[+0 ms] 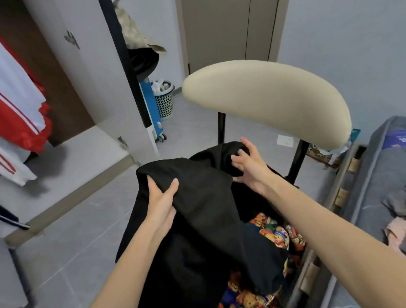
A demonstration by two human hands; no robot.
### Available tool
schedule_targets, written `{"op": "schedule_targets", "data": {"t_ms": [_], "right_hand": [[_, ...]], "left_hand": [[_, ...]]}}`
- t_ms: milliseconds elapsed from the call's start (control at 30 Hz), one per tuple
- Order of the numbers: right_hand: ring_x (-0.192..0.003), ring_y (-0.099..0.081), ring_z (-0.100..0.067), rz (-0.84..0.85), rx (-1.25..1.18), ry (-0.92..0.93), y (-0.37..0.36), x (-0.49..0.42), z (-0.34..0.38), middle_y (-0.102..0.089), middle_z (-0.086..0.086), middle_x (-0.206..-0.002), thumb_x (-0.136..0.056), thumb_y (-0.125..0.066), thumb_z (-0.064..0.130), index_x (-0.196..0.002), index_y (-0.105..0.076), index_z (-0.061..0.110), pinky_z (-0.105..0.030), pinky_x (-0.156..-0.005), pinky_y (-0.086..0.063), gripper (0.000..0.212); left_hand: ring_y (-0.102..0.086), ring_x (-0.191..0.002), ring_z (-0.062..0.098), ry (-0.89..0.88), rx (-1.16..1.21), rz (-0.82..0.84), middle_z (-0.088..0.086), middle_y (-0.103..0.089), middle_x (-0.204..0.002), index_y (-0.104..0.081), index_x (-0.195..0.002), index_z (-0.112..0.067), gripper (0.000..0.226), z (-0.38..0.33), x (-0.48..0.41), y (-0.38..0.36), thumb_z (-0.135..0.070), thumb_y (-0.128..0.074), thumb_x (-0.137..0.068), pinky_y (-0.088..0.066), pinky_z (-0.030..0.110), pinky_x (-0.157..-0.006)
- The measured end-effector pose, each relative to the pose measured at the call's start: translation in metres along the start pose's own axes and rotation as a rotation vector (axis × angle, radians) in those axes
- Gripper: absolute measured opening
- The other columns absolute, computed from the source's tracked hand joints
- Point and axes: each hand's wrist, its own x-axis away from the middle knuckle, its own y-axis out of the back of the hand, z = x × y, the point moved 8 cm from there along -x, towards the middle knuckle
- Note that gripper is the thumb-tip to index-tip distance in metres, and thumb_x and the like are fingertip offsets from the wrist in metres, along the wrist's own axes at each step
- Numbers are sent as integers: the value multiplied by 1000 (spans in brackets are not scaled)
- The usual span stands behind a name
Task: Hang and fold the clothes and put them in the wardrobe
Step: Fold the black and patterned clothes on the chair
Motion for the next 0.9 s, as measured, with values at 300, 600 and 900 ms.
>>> {"op": "schedule_targets", "data": {"t_ms": [300, 600, 900], "right_hand": [[-111, -56, -28, 95, 464, -512, -4, 11, -95, -54, -8, -123, -90, -59, 51, -148, -12, 21, -41, -94, -49, 81], [-90, -62, -13, -82, 343, -51, -34, -8, -56, -63, -2, -108, -89, -64, 1, -132, -51, 16, -23, -74, -53, 46], [-144, -21, -6, 180, 760, 489, -105, -36, 65, -25, 13, -154, -83, -54, -12, -149, -16, 33, -26, -116, -21, 89]], "left_hand": [[-65, -108, 25, 297, -26, -71, 10, -63, -126, -36, -146, -19, 69, 54, -11, 33, -5, -67, -87, -52, 42, -93], [-52, -126, 17, 37, -221, -116, 1, -50, -144, -27, -146, -42, 68, 19, -3, 38, -20, -64, -92, -40, 45, -109], [-32, -140, 13, -253, -379, -141, -11, -17, -159, 9, -146, -52, 101, -35, -4, -12, -29, -70, -87, -32, 37, -114]]}}
